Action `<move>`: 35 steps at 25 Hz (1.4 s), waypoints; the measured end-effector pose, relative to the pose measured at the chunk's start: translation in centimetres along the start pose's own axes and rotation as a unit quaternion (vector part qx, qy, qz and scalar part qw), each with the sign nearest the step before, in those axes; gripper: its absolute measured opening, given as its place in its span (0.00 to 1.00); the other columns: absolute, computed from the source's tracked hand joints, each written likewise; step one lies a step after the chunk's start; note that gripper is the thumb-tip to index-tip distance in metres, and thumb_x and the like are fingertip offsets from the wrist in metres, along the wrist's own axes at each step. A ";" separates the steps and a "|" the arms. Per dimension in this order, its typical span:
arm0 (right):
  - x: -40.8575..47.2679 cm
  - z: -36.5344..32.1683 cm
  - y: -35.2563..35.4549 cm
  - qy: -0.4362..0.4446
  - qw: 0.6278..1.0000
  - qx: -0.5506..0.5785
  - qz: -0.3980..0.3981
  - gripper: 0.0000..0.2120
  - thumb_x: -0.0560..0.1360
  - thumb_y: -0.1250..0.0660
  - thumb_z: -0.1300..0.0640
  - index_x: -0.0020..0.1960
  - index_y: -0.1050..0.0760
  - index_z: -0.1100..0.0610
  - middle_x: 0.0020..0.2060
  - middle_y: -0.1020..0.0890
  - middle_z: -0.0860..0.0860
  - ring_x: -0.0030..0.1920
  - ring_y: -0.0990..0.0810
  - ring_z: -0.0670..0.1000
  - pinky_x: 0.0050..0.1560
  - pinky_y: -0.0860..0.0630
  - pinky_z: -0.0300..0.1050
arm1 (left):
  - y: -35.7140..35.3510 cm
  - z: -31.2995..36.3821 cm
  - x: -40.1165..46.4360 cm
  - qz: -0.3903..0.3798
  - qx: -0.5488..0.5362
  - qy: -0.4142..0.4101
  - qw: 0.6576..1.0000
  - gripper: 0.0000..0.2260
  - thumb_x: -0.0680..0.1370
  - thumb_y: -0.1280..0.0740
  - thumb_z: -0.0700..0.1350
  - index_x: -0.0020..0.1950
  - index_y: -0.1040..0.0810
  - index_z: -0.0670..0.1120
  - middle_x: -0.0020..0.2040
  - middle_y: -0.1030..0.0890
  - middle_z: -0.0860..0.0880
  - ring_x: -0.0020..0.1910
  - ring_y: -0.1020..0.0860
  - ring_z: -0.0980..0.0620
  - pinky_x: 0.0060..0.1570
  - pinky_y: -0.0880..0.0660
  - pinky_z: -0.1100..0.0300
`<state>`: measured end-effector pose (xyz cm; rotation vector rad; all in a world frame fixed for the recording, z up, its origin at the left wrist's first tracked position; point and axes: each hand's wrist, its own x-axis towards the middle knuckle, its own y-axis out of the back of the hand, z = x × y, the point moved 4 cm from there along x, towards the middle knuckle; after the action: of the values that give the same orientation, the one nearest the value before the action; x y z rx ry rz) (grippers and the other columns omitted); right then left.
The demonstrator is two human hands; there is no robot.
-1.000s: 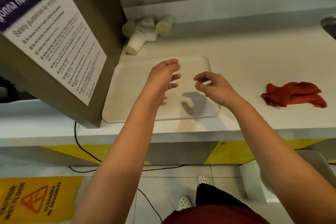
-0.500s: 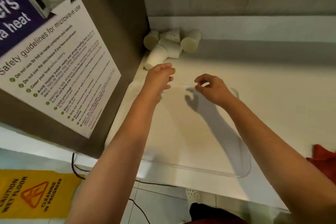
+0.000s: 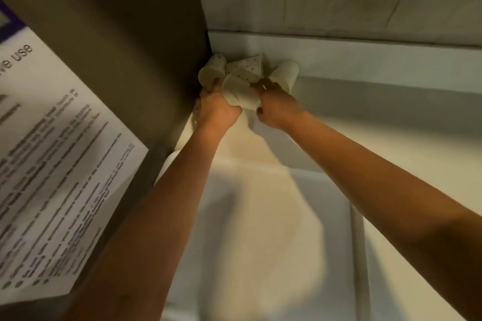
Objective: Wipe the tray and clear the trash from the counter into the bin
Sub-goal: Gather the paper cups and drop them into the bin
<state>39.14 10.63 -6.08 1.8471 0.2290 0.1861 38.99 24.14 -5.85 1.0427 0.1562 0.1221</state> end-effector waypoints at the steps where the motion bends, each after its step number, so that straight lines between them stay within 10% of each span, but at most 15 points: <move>1: 0.8 0.1 -0.5 0.009 1.000 -0.020 -0.006 0.32 0.74 0.38 0.61 0.75 0.45 0.55 0.73 0.41 0.55 0.70 0.37 0.59 0.62 0.30 0.53 | -0.4 -0.1 0.3 -0.002 0.003 -0.002 1.000 0.36 0.68 0.30 0.53 0.73 0.41 0.53 0.65 0.30 0.40 0.62 0.29 0.37 0.61 0.28 0.45; 15: 5.0 0.1 -3.4 0.010 0.998 -0.052 0.015 0.38 0.74 0.36 0.57 0.77 0.54 0.55 0.69 0.36 0.59 0.67 0.34 0.62 0.59 0.30 0.55 | -1.3 -1.3 3.0 -0.044 0.017 0.010 0.999 0.43 0.70 0.27 0.48 0.77 0.51 0.53 0.71 0.35 0.43 0.68 0.33 0.41 0.59 0.30 0.50; 20: 2.3 1.2 -3.5 -0.094 0.991 0.092 0.008 0.38 0.75 0.37 0.56 0.76 0.56 0.55 0.66 0.34 0.61 0.61 0.30 0.63 0.55 0.28 0.53 | 0.4 -0.6 1.3 -0.064 -0.084 0.024 0.994 0.42 0.70 0.27 0.45 0.77 0.48 0.50 0.72 0.37 0.45 0.69 0.34 0.43 0.64 0.33 0.53; 26: -6.8 2.1 -0.2 -0.183 0.909 0.356 0.120 0.36 0.70 0.30 0.51 0.72 0.43 0.59 0.62 0.27 0.59 0.59 0.26 0.59 0.47 0.32 0.43 | 1.4 1.5 -5.3 -0.150 -0.430 0.085 0.886 0.26 0.71 0.28 0.43 0.67 0.33 0.47 0.53 0.22 0.47 0.44 0.21 0.51 0.36 0.23 0.58; 35: -24.5 0.9 2.7 -0.281 0.815 0.416 0.291 0.33 0.66 0.28 0.63 0.67 0.38 0.57 0.53 0.29 0.48 0.49 0.27 0.49 0.44 0.30 0.39 | 0.6 2.4 -18.7 -0.299 -0.549 0.031 0.780 0.06 0.76 0.34 0.42 0.52 0.27 0.47 0.43 0.20 0.48 0.35 0.19 0.54 0.34 0.21 0.61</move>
<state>15.83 2.86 -4.05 2.7042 -0.8135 -0.0761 21.02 19.13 -2.83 -0.2223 0.4084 -0.3154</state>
